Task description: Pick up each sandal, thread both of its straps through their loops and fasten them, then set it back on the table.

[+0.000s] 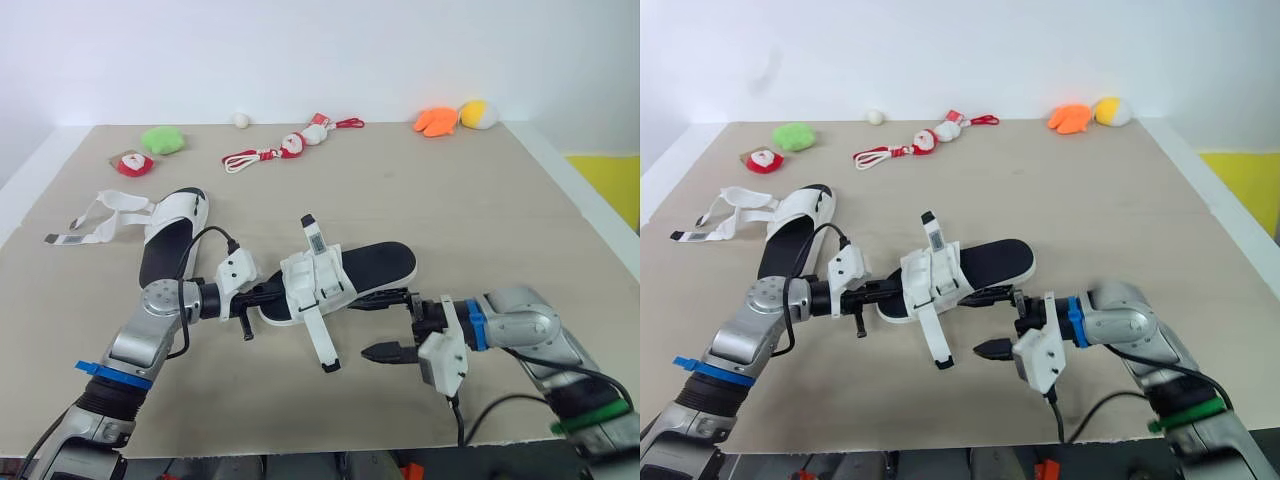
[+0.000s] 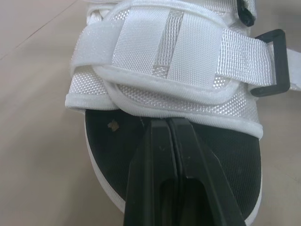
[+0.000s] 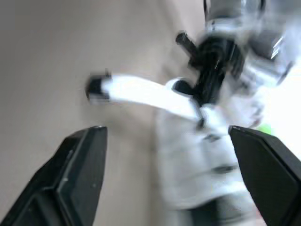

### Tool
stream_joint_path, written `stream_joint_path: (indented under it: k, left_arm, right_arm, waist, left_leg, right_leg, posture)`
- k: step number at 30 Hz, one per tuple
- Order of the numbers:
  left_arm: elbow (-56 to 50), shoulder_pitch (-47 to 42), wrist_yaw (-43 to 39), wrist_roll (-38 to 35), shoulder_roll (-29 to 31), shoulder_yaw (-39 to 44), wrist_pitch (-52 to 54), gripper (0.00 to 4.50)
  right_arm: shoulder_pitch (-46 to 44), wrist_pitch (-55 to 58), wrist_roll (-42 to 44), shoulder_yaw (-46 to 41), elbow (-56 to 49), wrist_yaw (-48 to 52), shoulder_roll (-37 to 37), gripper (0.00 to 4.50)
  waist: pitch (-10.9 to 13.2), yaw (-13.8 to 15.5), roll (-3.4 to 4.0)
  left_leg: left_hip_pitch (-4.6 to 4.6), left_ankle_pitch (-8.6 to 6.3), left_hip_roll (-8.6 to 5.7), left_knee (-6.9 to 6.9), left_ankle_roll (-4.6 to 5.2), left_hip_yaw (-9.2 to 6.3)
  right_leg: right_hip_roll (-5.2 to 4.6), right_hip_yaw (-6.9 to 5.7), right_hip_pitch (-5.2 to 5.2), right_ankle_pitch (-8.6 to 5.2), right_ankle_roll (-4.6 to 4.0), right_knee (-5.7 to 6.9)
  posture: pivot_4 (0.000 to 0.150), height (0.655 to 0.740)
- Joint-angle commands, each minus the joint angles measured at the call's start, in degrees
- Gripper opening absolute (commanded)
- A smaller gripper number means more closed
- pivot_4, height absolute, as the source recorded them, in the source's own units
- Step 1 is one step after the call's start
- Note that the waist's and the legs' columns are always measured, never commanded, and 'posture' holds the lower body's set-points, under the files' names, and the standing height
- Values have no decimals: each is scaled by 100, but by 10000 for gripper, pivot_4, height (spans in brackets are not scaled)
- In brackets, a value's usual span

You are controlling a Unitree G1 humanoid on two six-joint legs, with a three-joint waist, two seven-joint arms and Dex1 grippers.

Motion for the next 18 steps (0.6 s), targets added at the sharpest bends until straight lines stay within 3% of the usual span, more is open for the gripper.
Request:
stream_joint_path:
  k: [1,9,18]
  left_arm:
    - [200,228,-89,195,19,-334,230,0]
    - [164,260,-66,193,37,-317,239,0]
    - [183,221,-73,201,57,-320,236,0]
  right_arm:
    - [-468,-2207,-875,-202,809,-495,345,44736]
    - [-688,-2770,-2629,-516,1085,-1396,906,44736]
    - [-727,-2709,-3430,-532,850,-2177,1093,44736]
  waist:
    - [-1,10,0]
    - [-3,22,1]
    - [-4,9,2]
  left_leg:
    - [2,0,0,-7,0,0]
    - [10,-1,-8,-19,0,-4]
    - [37,1,-6,-18,2,-1]
  right_leg:
    - [2,3,1,7,5,1]
    - [1,13,6,26,-77,3]
    - [4,14,25,3,-90,8]
  posture:
    - [1500,7400]
    - [1500,7400]
    - [1500,7400]
